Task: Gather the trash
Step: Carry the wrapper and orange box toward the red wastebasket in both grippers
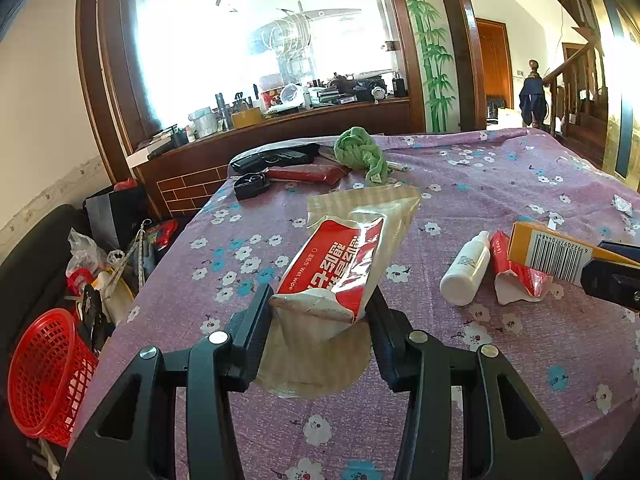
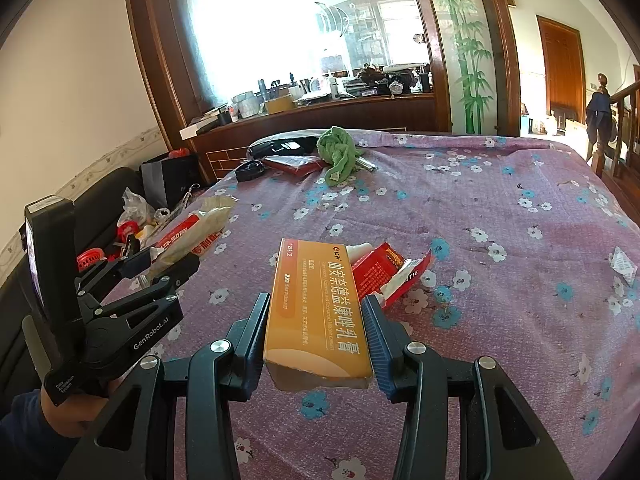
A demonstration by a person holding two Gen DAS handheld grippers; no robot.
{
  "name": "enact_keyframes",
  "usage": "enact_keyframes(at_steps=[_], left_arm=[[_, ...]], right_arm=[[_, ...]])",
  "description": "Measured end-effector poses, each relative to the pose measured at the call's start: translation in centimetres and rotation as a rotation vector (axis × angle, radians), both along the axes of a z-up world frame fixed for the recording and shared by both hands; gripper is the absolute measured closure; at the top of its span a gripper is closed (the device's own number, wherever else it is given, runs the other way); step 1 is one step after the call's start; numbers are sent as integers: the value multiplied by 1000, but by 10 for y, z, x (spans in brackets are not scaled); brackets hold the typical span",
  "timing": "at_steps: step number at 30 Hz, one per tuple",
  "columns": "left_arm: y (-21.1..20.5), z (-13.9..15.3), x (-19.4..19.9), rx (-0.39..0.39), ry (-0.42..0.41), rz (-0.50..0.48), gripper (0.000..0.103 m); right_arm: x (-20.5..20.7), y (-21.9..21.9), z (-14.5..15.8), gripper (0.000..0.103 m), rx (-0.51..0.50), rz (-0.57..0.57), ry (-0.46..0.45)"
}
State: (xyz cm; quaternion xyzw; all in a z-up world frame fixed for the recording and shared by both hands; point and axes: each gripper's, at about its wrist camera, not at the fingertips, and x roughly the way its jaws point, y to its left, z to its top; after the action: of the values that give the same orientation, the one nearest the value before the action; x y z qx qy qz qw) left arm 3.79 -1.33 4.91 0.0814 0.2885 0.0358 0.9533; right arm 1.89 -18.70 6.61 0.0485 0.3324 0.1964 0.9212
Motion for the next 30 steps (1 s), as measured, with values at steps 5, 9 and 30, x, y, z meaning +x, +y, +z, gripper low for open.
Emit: enact_keyframes(at_steps=[5, 9, 30], left_arm=[[0, 0, 0, 1, -2, -1, 58], [1, 0, 0, 1, -3, 0, 58], [1, 1, 0, 3, -4, 3, 58]], right_arm=[[0, 1, 0, 54, -1, -2, 0], [0, 1, 0, 54, -3, -6, 3], [-2, -6, 6, 54, 5, -50, -22]])
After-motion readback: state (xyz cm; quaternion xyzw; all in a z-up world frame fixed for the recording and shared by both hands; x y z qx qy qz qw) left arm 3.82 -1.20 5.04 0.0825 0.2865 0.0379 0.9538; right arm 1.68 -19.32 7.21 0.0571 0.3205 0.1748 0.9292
